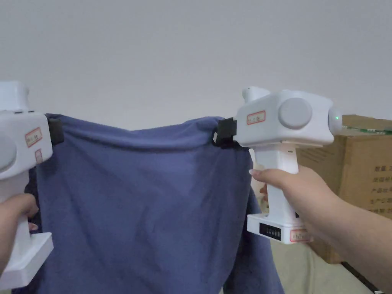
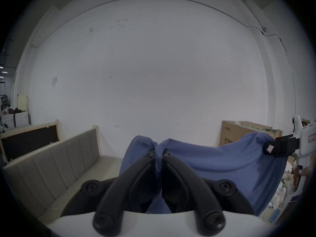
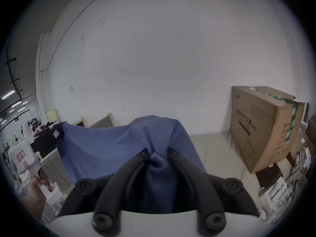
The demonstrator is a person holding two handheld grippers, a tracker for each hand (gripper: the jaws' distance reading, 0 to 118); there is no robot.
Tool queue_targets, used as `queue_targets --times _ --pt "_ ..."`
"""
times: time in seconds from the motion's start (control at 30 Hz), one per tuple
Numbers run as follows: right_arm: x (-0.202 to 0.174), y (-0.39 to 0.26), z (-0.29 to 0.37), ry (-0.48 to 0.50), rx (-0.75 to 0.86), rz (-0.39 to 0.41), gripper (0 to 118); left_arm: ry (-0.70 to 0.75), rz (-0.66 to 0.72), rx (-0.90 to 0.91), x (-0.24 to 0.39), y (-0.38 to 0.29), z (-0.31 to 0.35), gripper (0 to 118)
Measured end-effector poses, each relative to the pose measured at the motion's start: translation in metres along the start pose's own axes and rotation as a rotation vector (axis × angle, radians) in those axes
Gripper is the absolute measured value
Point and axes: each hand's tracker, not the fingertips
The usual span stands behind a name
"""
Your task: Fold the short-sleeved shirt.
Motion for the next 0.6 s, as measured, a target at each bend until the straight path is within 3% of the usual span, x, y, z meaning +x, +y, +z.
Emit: queue_targets --times 0.17,0.3,0.37,0.43,0.53,0.6 --pt "0.000 0.026 -0.048 -0.005 0.085 -0.049 18 0.050 0.002 0.006 -0.001 0.008 -0.053 4" --pt "-0.008 0.000 -0.083 -0.072 0.144 0.055 18 0.102 -0.037 0.030 -0.002 -0.030 -0.071 4" --pt "-0.009 -0.037 -0.104 -0.108 0.116 0.096 18 0.125 -0.042 0.016 -0.003 -0.067 -0.073 4" --pt "-0.007 -0.088 -0.120 -0.150 0.065 0.087 18 0.139 -0.050 -0.039 -0.003 -0.113 -0.069 4" --pt "0.011 -0.187 -0.136 -0.214 -0.057 0.083 18 0.098 -0.027 -0.225 0.000 -0.202 -0.045 4" --pt "0.017 -0.255 -0.126 -0.261 -0.131 0.142 18 0.061 0.017 -0.399 0.001 -0.260 -0.022 4"
